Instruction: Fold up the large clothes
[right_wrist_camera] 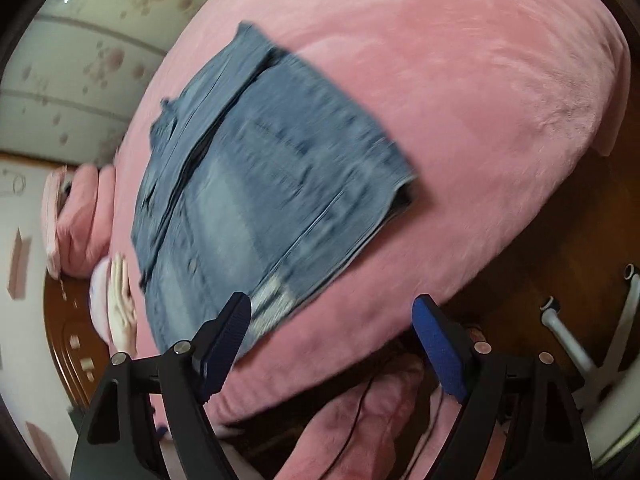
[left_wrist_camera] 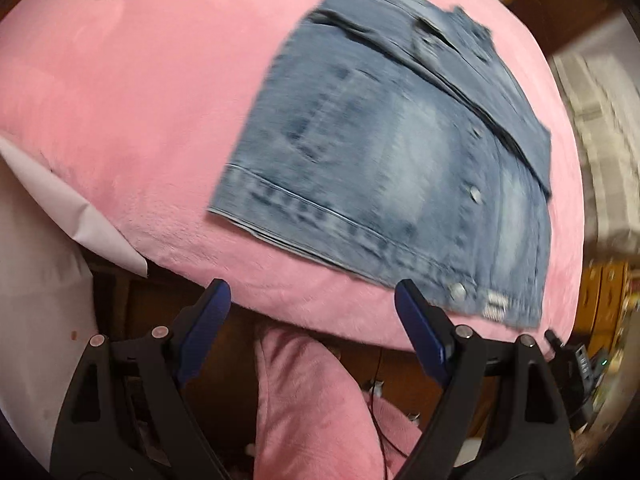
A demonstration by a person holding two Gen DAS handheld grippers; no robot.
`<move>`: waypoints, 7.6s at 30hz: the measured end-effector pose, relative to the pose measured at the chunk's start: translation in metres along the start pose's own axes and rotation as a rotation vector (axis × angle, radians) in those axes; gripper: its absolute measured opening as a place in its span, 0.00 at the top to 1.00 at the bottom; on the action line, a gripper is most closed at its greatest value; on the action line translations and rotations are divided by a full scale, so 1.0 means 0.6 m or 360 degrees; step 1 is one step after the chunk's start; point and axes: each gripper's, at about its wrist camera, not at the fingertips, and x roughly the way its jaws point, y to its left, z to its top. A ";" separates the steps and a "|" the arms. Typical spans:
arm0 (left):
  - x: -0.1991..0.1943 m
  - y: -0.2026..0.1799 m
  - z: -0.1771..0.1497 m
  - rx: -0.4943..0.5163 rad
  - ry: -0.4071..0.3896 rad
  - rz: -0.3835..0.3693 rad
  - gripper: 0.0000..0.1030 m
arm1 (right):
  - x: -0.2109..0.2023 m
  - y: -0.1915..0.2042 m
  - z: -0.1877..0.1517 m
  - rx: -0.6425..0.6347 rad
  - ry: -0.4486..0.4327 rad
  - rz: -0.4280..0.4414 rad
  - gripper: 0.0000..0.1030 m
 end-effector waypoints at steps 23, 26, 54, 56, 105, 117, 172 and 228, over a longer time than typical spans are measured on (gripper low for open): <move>0.132 0.061 0.066 -0.0212 0.0010 -0.0005 0.79 | 0.032 -0.056 0.102 -0.0087 -0.0086 0.0109 0.79; 0.126 0.044 0.075 -0.0256 0.0048 0.0075 0.87 | 0.017 -0.028 0.108 -0.0074 -0.0051 0.0091 0.82; -0.204 -0.185 0.593 0.0077 -0.0301 -0.0372 0.96 | -0.158 0.475 0.427 0.0054 -0.0419 0.0530 0.95; -0.193 -0.209 0.633 0.0084 -0.0308 -0.0356 0.96 | -0.144 0.499 0.466 0.0051 -0.0400 0.0538 0.95; 0.254 -0.451 0.530 0.0378 0.0352 -0.0349 0.92 | 0.359 0.613 0.428 -0.0764 0.0233 0.0176 0.97; 0.333 -0.441 0.452 0.0505 0.0384 -0.0244 0.99 | 0.469 0.537 0.315 -0.0898 0.0423 0.0248 1.00; 0.366 -0.419 0.648 0.0083 -0.0382 0.0059 0.99 | 0.548 0.455 0.616 -0.0540 0.0074 0.0355 1.00; 0.234 -0.232 0.297 -0.0330 0.0077 0.0057 0.98 | 0.535 0.633 0.439 -0.0784 0.0250 -0.0103 1.00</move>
